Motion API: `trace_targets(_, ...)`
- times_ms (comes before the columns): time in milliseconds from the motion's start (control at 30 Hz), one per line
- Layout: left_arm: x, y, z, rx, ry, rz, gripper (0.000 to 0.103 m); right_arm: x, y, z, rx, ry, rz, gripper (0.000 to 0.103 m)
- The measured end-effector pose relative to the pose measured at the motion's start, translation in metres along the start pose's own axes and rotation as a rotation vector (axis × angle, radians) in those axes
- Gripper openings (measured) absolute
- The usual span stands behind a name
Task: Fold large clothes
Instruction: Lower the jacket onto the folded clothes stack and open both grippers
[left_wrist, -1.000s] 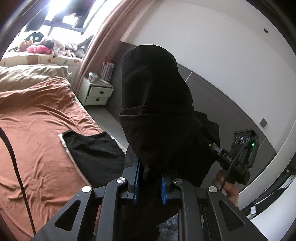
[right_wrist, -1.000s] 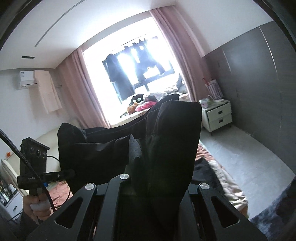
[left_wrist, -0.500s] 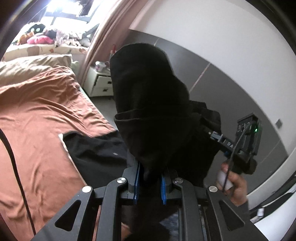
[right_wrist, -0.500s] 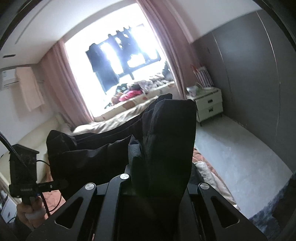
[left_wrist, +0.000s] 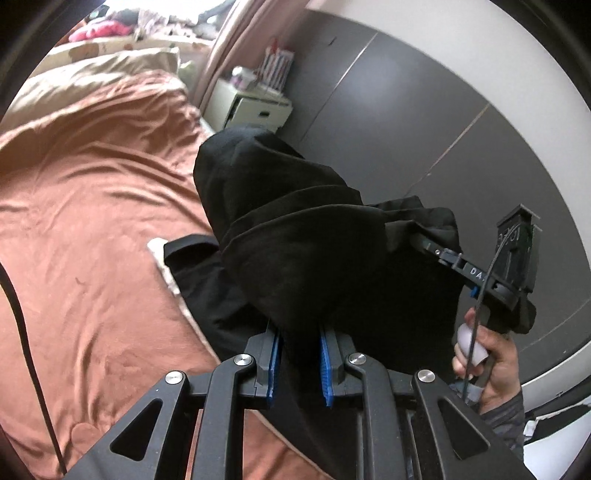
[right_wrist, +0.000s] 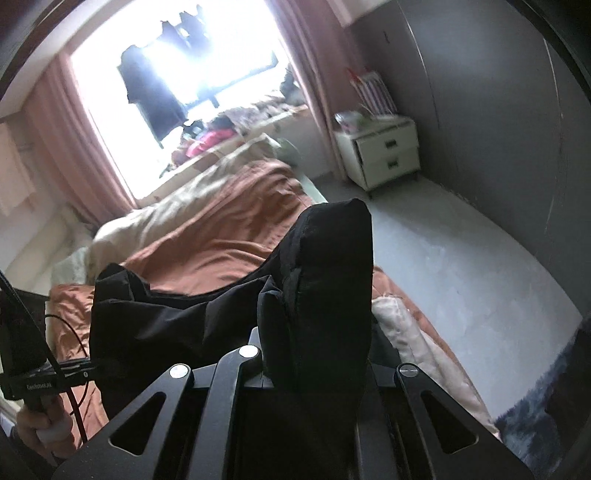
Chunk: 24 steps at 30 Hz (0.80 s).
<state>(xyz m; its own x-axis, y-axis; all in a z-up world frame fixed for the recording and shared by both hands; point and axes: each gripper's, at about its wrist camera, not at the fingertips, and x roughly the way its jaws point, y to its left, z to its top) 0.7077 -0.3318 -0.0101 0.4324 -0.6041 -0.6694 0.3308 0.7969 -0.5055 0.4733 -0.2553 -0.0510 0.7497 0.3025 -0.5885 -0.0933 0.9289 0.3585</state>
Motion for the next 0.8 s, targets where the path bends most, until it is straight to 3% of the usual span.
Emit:
trace_targets(67,0.011,0.013,0.001,-0.020,0.016,0.000,0.020,0.016,0.003,0.000,0.026,0.030,-0.023,0.009)
trace_targets(167,0.035,0.032,0.002,-0.040,0.046,0.020,0.026,0.042,0.005,0.026,0.082,0.088,-0.065,0.010)
trace_targets(267,0.053,0.053,0.003,-0.091,0.093,0.032,0.043,0.058,0.002,0.047,0.137,0.152,-0.121,0.012)
trace_targets(333,0.054,0.064,0.005,-0.120,0.092,0.015,0.054,0.057,0.005,0.064,0.152,0.163,-0.161,0.018)
trace_targets(367,0.051,0.067,0.006,-0.119,0.080,0.022,0.062,0.048,0.004,0.066,0.151,0.153,-0.182,0.033)
trace_targets(400,0.044,0.069,0.008,-0.112,0.054,0.044,0.069,0.038,0.006,0.071,0.147,0.135,-0.215,0.056)
trace_targets(433,0.039,0.071,0.009,-0.108,0.033,0.058,0.070,0.030,0.006,0.073,0.141,0.119,-0.230,0.069)
trace_targets(467,0.032,0.073,0.008,-0.113,0.016,0.062,0.071,0.016,0.007,0.076,0.138,0.103,-0.252,0.080)
trace_targets(633,0.025,0.069,-0.001,-0.094,0.033,-0.013,0.069,-0.035,0.013,0.052,0.101,0.121,-0.276,0.079)
trace_targets(733,0.029,0.061,-0.003,-0.077,0.048,-0.053,0.056,-0.066,0.018,0.025,0.059,0.118,-0.274,0.079)
trace_targets(800,0.034,0.056,-0.002,-0.065,0.056,-0.029,0.044,-0.082,0.019,0.005,0.043,0.109,-0.268,0.079)
